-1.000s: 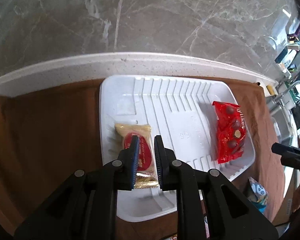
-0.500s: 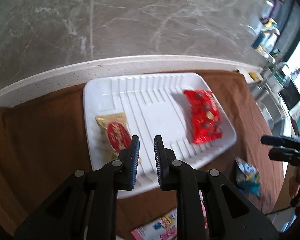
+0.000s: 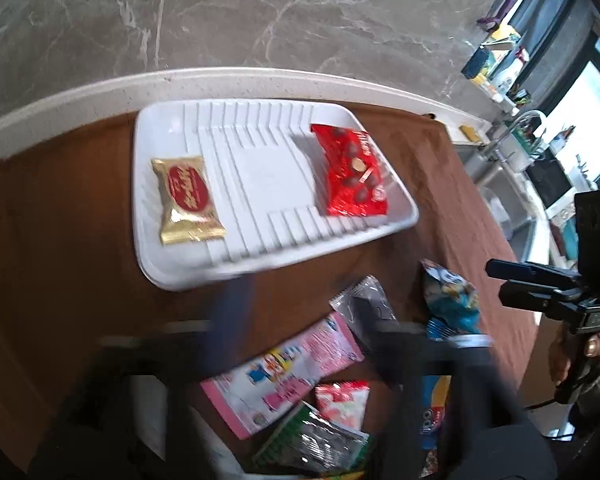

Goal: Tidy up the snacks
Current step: 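Move both grippers back over the pile toward the pink candy and panda bag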

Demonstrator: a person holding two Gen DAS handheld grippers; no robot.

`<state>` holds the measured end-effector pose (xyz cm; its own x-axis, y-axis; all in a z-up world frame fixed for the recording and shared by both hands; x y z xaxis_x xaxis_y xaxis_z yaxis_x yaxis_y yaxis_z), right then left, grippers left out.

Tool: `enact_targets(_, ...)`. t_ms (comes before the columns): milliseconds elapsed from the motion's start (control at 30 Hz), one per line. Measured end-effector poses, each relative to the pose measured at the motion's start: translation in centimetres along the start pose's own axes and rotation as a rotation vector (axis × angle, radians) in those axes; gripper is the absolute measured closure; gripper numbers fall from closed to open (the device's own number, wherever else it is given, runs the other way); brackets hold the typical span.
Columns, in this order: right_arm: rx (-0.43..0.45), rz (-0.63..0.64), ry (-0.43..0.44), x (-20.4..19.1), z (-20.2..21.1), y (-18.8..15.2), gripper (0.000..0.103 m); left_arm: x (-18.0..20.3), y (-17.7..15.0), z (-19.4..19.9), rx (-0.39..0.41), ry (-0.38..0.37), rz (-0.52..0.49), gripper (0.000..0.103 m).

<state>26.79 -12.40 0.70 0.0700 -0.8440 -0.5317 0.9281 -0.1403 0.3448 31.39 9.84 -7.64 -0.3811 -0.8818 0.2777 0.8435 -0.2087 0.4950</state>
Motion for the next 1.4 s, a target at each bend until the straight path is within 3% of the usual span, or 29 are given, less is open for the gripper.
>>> enact_targets(33,0.001,-0.001,0.000,-0.1,0.1,-0.2,0.026,0.2,-0.1,0.2,0.012,-0.036,0.016,0.000)
enact_targets(100,0.005,-0.002,0.001,-0.3,0.4,-0.6,0.026,0.2,-0.5,1.0,0.024,-0.133,0.083,0.000)
enact_targets(133,0.008,-0.004,-0.001,-0.4,0.6,-0.8,0.026,0.2,-0.5,1.3,0.027,-0.143,0.095,0.000)
enact_targets(367,0.016,0.007,-0.011,-1.0,1.2,-2.0,0.025,0.1,-1.7,3.6,0.040,-0.103,0.069,0.001)
enact_targets(433,0.016,0.017,-0.021,-1.2,1.3,-2.4,0.025,-0.3,-2.4,4.2,0.049,-0.056,0.063,0.001)
enact_targets(600,0.003,0.057,-0.067,-1.3,1.0,-3.5,0.025,-1.0,-4.3,4.7,0.022,-0.038,0.049,0.001)
enact_targets(1000,-0.041,0.123,-0.144,0.4,0.0,-4.3,0.025,0.4,-5.7,0.6,-0.096,0.131,-0.310,0.001)
enact_targets(1400,-0.084,0.131,-0.175,3.1,-1.5,-3.4,0.025,1.9,-5.7,-3.7,-0.210,0.160,-0.474,0.001)
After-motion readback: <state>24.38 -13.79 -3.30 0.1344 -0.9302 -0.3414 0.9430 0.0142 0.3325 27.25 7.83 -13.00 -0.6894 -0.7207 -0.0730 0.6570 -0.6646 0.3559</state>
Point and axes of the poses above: each gripper's, at about its wrist camera, not at the fingertips, and z roughly against the way its jaws point, x to its right, y to its top, the point moved 7 cm from there along -z, roughly the way its jaws point, and after that the axes turned 6 degrees about y, right-handed, at the moved point
